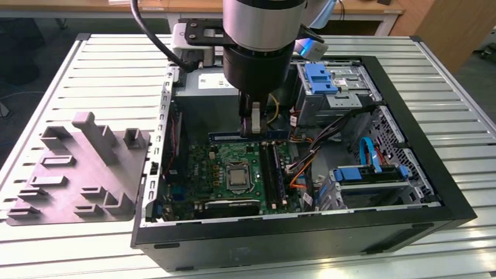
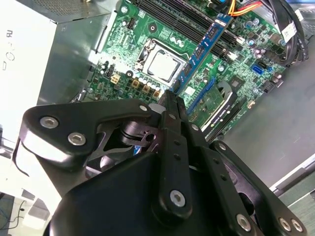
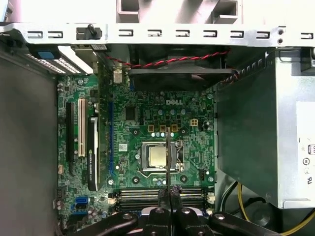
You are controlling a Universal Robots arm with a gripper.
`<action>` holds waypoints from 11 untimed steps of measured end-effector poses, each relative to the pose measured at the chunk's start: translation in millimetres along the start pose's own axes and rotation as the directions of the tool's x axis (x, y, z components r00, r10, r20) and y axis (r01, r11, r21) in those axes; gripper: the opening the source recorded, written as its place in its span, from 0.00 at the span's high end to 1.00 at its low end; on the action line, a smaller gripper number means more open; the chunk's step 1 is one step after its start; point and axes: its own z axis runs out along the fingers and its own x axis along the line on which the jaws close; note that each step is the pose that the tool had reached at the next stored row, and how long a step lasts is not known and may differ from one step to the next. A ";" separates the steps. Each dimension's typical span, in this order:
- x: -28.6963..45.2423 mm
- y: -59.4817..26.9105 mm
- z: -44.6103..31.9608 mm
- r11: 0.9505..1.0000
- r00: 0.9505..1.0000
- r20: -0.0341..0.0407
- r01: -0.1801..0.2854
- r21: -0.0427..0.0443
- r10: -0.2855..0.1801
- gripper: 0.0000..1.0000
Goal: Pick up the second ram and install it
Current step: 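Pick up the second ram and move it above second insertion slot, then insert the second ram into the second slot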
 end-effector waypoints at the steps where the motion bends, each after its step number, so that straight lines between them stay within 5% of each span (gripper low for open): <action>1: 0.0 0.0 0.1 1.000 1.000 0.000 0.000 0.000 0.000 0.88; 11: 0.1 0.0 2.0 1.000 1.000 0.000 0.000 0.000 0.000 0.88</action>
